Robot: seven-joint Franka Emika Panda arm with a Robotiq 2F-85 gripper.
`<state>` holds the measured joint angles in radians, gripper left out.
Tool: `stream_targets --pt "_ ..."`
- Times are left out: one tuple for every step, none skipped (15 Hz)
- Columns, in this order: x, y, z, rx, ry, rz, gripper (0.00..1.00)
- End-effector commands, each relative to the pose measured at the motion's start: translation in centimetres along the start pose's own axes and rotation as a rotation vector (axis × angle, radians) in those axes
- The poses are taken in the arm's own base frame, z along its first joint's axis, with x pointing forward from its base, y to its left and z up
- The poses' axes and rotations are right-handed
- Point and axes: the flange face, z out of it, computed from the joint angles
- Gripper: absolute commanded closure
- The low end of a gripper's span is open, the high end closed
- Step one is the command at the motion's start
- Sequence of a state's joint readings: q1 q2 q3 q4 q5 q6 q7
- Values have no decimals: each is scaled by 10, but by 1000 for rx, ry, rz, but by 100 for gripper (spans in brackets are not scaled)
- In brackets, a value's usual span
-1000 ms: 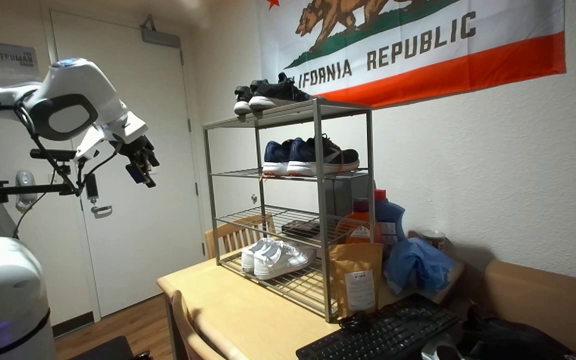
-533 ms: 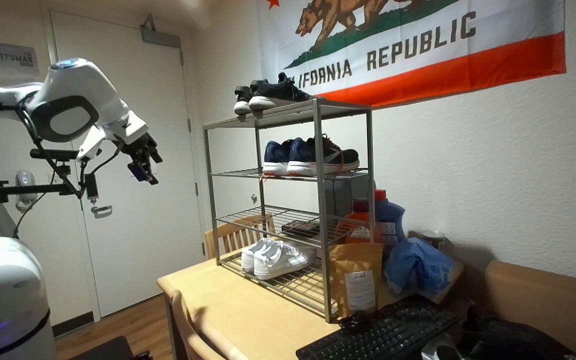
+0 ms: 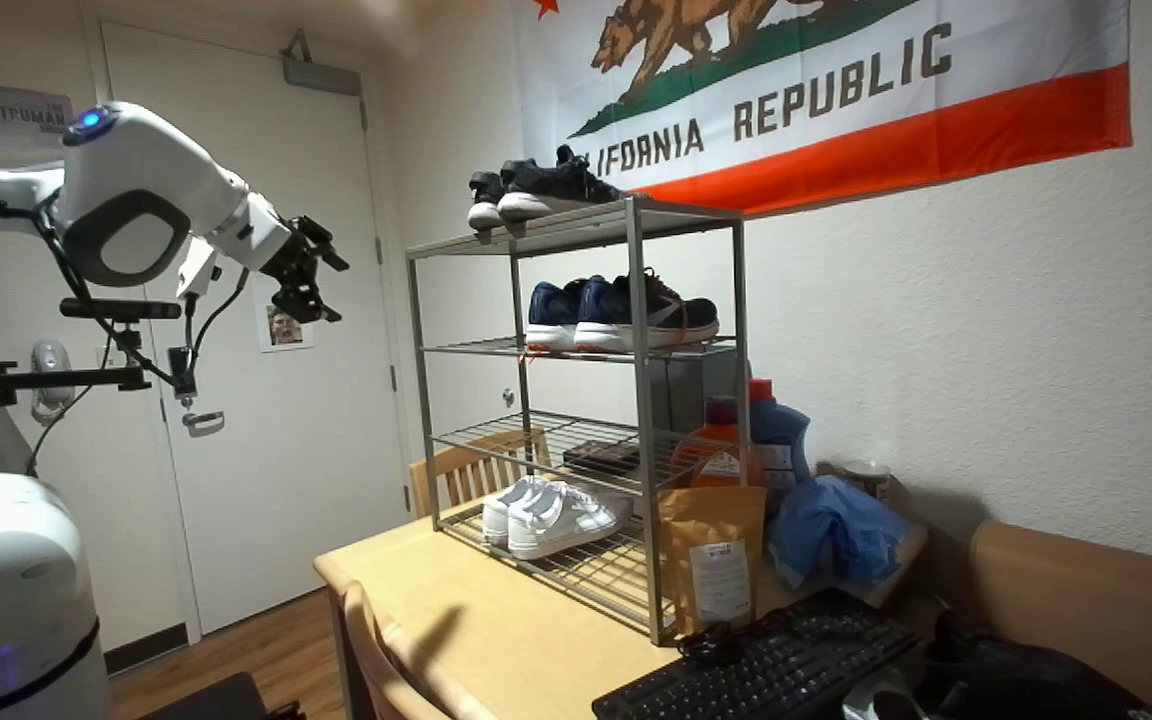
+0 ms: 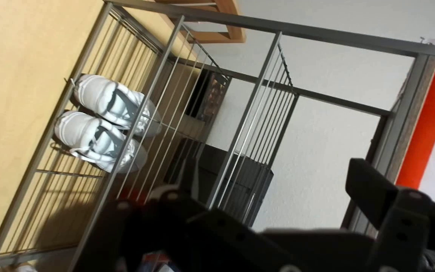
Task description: Remove the right shoe from the top of the shoe rack and place it on the third shelf from the top
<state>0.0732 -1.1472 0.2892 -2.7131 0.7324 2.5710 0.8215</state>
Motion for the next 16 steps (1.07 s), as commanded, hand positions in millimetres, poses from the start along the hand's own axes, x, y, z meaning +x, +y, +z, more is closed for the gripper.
stream_targets --pt "13 -16 -8 76 63 61 0" --pt "20 -20 -12 96 85 74 0" --pt "27 -24 -17 118 105 90 0" --pt "35 -27 -21 138 125 110 0" --pt "43 -31 -25 159 145 133 0" --pt "51 -35 -29 180 158 157 0" --pt "58 -39 -32 196 173 176 0" --pt "66 -44 -34 212 188 193 0" --pt "72 -47 -36 225 202 207 0" --pt "79 -52 -36 238 216 224 0" --pt "85 -55 -36 248 228 236 0" --pt "92 -58 -35 257 240 254 0" --pt "99 -61 -34 266 248 276 0" --pt "105 -63 -32 273 256 293 0" --pt "110 -65 -30 281 259 317 0" --pt "114 -66 -28 288 264 334 0"
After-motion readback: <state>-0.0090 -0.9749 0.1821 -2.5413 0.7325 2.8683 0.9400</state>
